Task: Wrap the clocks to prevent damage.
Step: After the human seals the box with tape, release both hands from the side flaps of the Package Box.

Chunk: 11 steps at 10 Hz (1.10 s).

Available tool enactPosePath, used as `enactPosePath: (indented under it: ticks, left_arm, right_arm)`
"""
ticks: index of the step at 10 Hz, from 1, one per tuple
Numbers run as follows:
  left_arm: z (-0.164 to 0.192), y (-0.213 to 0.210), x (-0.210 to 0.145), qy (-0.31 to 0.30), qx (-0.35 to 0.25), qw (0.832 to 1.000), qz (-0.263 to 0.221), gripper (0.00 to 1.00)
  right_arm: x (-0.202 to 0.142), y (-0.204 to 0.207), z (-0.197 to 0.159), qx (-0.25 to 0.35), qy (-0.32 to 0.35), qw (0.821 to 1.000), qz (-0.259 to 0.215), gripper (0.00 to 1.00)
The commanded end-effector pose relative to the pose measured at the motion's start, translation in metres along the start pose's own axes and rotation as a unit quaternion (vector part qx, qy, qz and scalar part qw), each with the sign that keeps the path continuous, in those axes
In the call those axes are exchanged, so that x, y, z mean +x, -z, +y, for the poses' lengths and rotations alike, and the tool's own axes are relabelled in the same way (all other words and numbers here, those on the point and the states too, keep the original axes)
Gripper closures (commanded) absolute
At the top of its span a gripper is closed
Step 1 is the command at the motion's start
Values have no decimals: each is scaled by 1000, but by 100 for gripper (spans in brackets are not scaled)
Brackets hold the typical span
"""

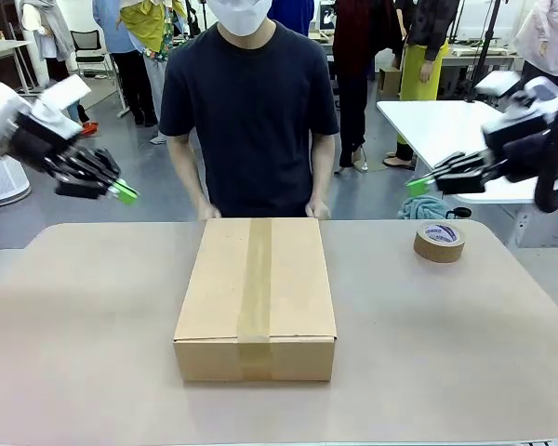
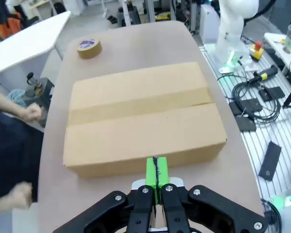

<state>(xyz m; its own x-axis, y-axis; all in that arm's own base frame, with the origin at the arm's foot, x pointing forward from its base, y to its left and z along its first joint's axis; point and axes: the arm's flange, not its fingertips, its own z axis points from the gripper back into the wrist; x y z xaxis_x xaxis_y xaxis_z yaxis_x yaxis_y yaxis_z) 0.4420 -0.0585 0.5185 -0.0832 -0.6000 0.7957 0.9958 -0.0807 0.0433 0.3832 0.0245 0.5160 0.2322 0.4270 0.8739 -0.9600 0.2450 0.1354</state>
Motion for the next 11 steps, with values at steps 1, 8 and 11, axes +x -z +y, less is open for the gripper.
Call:
enactPosePath:
  ticks: [1, 8, 11]
  left_arm:
    - [-10, -21, 8, -6, 15, 1000, 7, 100]
    - [-11, -31, 9, 3, 24, 1000, 2, 100]
    - [-11, -31, 9, 3, 24, 1000, 2, 100]
  right_arm:
    - [8, -6, 20, -15, 12, 999, 34, 99]
    - [18, -18, 26, -21, 8, 999, 47, 99]
    - [18, -18, 26, -21, 8, 999, 47, 99]
